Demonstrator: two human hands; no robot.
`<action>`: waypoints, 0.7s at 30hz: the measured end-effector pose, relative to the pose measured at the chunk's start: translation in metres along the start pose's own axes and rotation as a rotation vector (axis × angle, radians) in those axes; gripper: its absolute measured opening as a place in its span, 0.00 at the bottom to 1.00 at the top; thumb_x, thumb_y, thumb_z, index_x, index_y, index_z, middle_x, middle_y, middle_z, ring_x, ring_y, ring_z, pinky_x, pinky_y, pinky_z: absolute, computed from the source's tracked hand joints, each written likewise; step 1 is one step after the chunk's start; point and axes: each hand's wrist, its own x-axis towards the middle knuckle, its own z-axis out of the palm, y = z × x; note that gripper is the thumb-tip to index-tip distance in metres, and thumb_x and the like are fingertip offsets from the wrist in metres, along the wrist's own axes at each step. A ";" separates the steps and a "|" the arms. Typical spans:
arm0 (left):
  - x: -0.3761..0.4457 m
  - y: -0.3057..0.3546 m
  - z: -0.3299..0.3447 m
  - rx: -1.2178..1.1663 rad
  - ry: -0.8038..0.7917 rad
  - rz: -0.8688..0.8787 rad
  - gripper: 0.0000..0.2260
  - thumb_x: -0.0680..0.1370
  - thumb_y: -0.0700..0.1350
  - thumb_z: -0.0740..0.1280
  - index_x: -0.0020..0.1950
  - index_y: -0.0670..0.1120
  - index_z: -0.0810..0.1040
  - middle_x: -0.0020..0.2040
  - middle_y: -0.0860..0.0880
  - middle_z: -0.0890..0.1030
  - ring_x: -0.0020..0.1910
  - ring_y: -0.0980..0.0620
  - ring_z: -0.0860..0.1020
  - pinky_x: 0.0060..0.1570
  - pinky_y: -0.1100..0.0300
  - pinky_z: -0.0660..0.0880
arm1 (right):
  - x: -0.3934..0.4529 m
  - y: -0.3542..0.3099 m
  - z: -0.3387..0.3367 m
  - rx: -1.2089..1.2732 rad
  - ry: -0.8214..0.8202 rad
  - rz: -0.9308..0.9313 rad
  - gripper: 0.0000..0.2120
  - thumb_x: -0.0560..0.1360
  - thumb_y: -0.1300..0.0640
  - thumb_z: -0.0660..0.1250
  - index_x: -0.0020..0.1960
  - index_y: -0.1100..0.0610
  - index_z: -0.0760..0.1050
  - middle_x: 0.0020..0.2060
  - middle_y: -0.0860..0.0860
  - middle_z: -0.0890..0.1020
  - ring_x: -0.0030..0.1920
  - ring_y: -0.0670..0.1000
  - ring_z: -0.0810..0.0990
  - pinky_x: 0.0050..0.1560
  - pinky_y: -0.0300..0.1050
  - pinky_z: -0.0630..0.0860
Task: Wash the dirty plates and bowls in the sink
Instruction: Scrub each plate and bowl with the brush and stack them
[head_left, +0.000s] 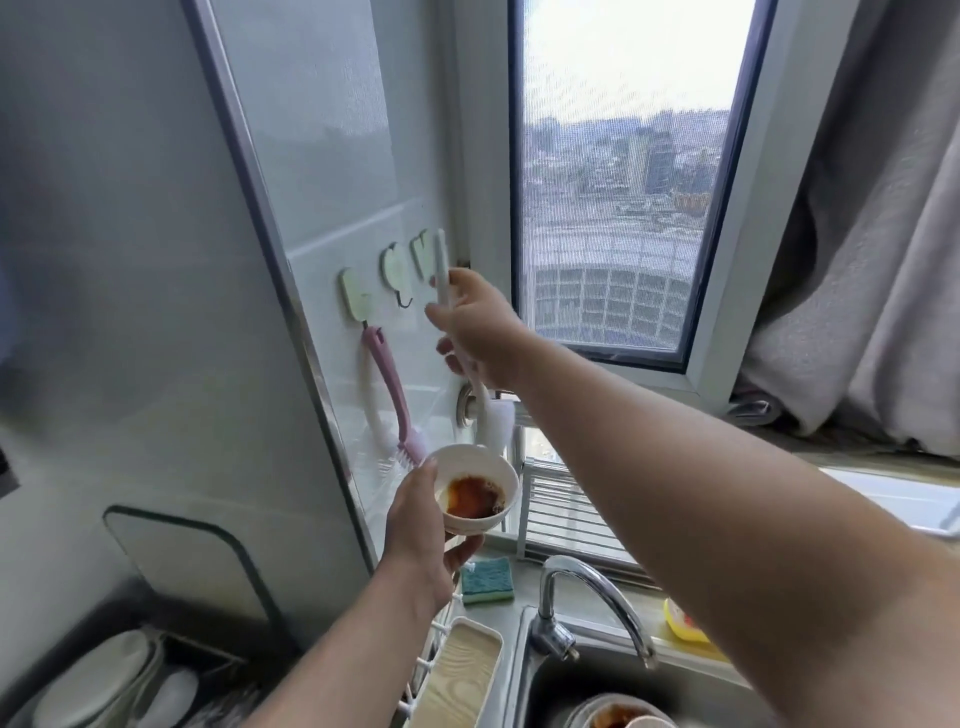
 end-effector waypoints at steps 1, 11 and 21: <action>-0.002 -0.003 -0.001 0.015 -0.008 0.003 0.15 0.81 0.61 0.65 0.62 0.55 0.80 0.59 0.41 0.83 0.57 0.41 0.81 0.43 0.51 0.80 | -0.009 0.000 -0.006 0.062 0.002 0.012 0.17 0.84 0.55 0.66 0.73 0.50 0.71 0.55 0.57 0.79 0.41 0.53 0.80 0.43 0.49 0.82; -0.039 -0.079 -0.001 0.162 -0.211 -0.053 0.19 0.83 0.60 0.60 0.65 0.51 0.81 0.50 0.44 0.86 0.46 0.47 0.83 0.34 0.58 0.77 | -0.171 0.054 -0.178 0.218 0.038 -0.141 0.04 0.79 0.63 0.72 0.51 0.55 0.79 0.30 0.45 0.76 0.31 0.45 0.70 0.33 0.37 0.70; -0.086 -0.221 0.000 0.218 -0.192 -0.367 0.16 0.84 0.50 0.61 0.60 0.44 0.84 0.53 0.38 0.86 0.48 0.43 0.86 0.46 0.51 0.81 | -0.336 0.211 -0.321 0.003 -0.317 0.704 0.06 0.78 0.61 0.74 0.50 0.54 0.77 0.49 0.61 0.81 0.46 0.59 0.84 0.38 0.49 0.80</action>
